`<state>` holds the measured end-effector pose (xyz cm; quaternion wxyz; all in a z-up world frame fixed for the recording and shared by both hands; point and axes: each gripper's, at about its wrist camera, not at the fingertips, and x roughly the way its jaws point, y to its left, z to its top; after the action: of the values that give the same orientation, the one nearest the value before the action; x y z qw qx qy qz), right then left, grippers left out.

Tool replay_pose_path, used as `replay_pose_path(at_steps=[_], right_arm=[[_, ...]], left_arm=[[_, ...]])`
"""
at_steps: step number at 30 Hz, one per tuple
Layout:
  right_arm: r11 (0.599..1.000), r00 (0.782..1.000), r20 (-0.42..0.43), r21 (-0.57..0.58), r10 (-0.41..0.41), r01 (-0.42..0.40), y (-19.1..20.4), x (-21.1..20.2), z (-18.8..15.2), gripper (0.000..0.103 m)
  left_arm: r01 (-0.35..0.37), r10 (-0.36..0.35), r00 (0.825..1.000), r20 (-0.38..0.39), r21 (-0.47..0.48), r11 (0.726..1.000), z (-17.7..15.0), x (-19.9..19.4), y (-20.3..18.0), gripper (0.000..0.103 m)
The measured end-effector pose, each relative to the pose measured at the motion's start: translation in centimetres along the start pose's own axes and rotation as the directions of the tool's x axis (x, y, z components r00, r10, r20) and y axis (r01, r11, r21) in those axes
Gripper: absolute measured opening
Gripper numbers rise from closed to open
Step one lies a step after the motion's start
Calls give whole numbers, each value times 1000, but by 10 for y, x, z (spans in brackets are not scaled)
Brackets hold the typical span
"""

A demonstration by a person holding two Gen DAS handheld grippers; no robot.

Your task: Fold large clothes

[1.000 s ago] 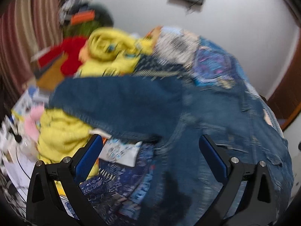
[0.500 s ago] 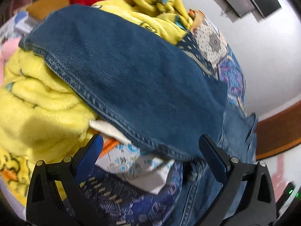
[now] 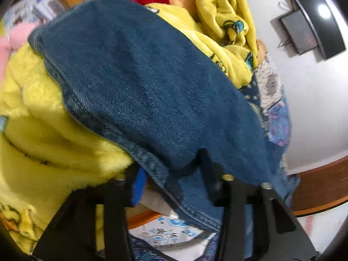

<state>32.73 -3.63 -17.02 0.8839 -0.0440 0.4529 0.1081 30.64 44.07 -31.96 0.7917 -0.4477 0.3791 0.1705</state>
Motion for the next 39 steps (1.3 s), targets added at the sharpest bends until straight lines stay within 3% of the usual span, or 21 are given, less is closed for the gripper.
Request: replay_pose_path(at_steps=[4,7,10,15,18,20,24,27,30,32,35,39], right_arm=[[1000,1000,20,-3,-11,11,-2,-9,1,103],[1000,999,41,1,-18,18,-7,-18,1,103],[1000,998,61,4,-28,28,-14,-28,0,103],[999,996,80,47,-29,26,-31,-39,-4,103],[997,996,84,80,-23,16,-41,-46,-10,103],[995,996,84,96,-22,13,-49,-50,-14,103],[993,996,85,118,-9,-1,-64,-59,-23,103],[990,996,90,142,4,-17,-73,-65,-29,103],[986,996,90,165,9,-24,-81,-68,-34,103],[983,996,91,183,16,-32,-86,-70,-37,103],[979,995,96,200,25,-43,-94,-72,-41,103],[977,995,100,210,27,-48,-97,-74,-43,103]], left_arm=[[-126,114,990,80,166,978,-4,-18,-37,18],[-192,143,973,183,285,939,-5,-44,-76,12],[-198,99,958,268,373,906,-5,-75,-119,11],[-116,-55,952,300,523,844,-22,-108,-199,8],[-58,-133,955,263,609,791,-49,-112,-244,8],[-24,-162,963,214,671,741,-74,-107,-269,8],[16,-166,980,109,790,613,-138,-81,-306,8],[86,-115,993,-27,826,556,-184,-51,-319,8],[127,-51,992,-118,837,532,-224,-24,-320,8],[135,-2,987,-158,832,538,-242,-8,-314,8],[139,58,976,-209,811,569,-259,9,-303,8],[186,66,954,-291,753,631,-261,7,-285,8]])
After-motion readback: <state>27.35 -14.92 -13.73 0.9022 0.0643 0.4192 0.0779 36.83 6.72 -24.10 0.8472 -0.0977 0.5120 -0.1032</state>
